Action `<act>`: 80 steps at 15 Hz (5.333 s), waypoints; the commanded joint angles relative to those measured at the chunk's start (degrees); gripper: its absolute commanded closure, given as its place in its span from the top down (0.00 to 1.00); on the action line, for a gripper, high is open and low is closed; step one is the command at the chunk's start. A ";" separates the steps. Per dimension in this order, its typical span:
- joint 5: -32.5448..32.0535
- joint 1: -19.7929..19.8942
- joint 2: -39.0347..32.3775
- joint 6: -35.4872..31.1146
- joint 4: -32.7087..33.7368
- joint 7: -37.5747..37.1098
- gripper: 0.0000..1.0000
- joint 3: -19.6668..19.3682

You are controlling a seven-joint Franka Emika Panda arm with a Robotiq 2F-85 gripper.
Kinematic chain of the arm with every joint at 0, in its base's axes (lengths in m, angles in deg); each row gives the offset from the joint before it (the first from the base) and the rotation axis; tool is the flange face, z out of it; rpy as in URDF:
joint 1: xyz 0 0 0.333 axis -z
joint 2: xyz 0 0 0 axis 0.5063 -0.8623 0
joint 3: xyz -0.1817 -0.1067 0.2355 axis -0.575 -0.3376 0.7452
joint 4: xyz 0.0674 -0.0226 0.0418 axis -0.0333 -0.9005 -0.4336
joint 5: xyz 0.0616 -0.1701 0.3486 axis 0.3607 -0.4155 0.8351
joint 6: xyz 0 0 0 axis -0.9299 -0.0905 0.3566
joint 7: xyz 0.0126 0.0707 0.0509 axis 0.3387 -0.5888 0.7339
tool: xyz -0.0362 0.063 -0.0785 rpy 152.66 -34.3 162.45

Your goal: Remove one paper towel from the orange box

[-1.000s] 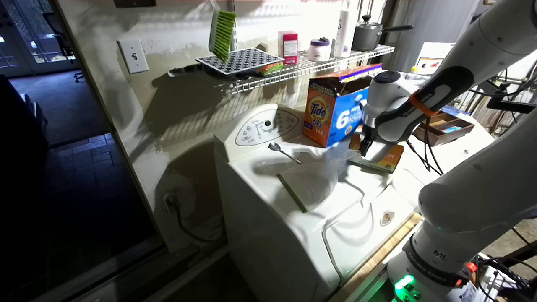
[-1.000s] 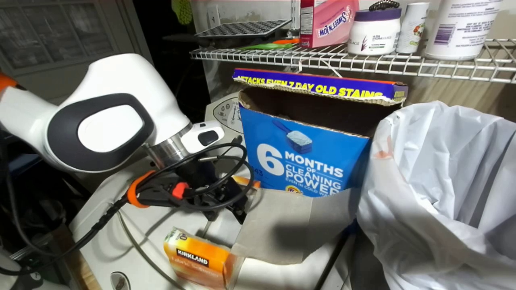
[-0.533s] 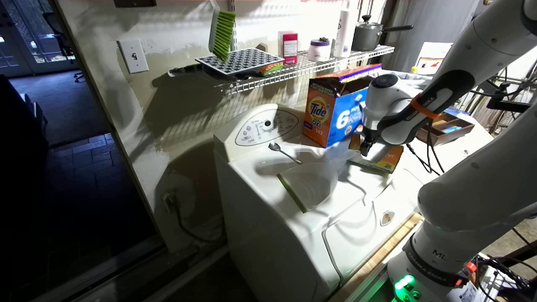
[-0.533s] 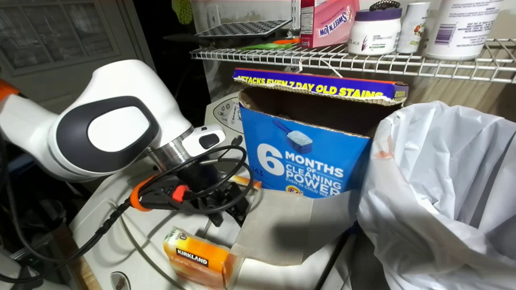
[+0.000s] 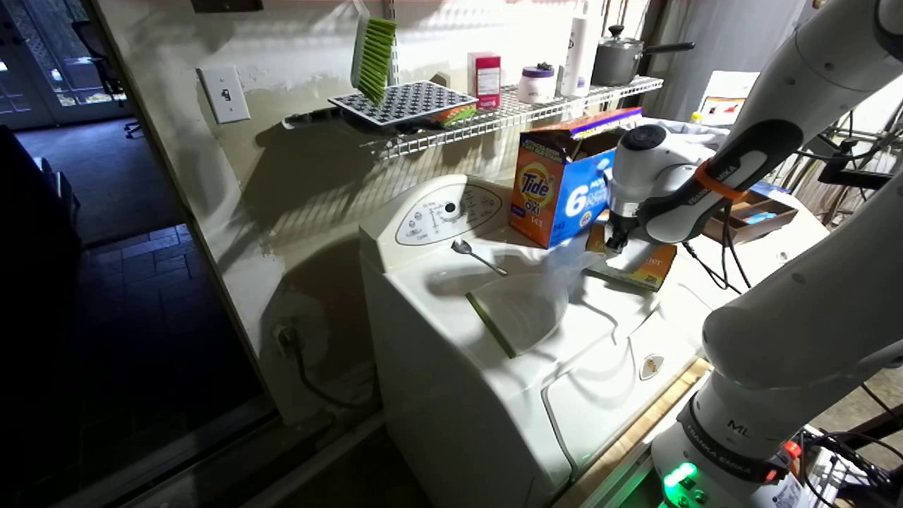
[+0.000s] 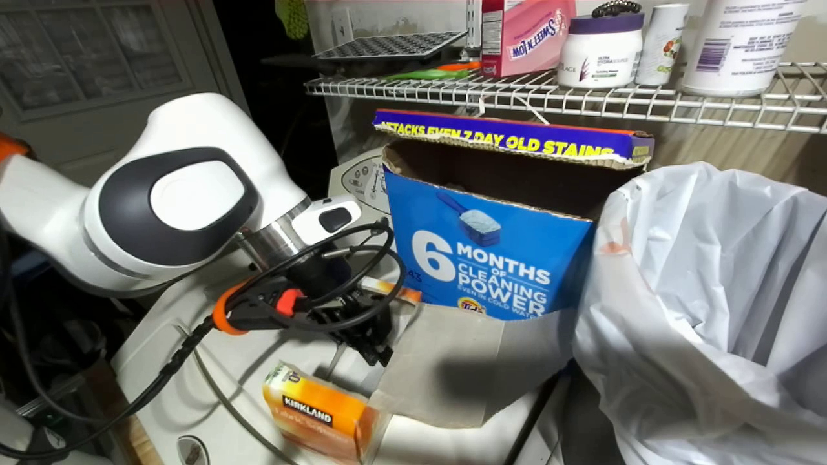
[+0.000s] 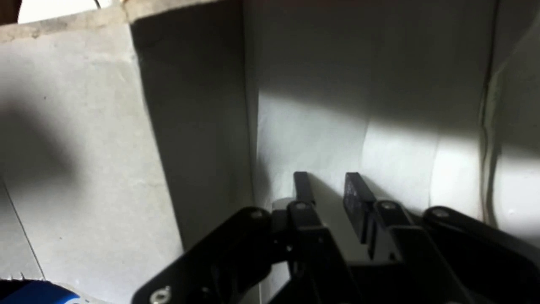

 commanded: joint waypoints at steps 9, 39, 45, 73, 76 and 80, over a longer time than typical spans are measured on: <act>-0.63 -0.29 6.46 6.48 -0.15 -1.54 0.00 1.02; -2.12 -0.81 -3.52 -4.82 0.59 -1.84 1.00 -0.49; -4.84 -0.76 -6.13 -2.32 2.86 -5.38 0.59 0.05; -2.86 -3.97 14.78 14.39 1.56 -4.49 0.01 3.79; -2.51 -4.75 15.29 16.34 2.13 -4.16 0.01 4.20; -1.65 -5.58 11.54 16.48 2.85 -3.81 0.01 3.45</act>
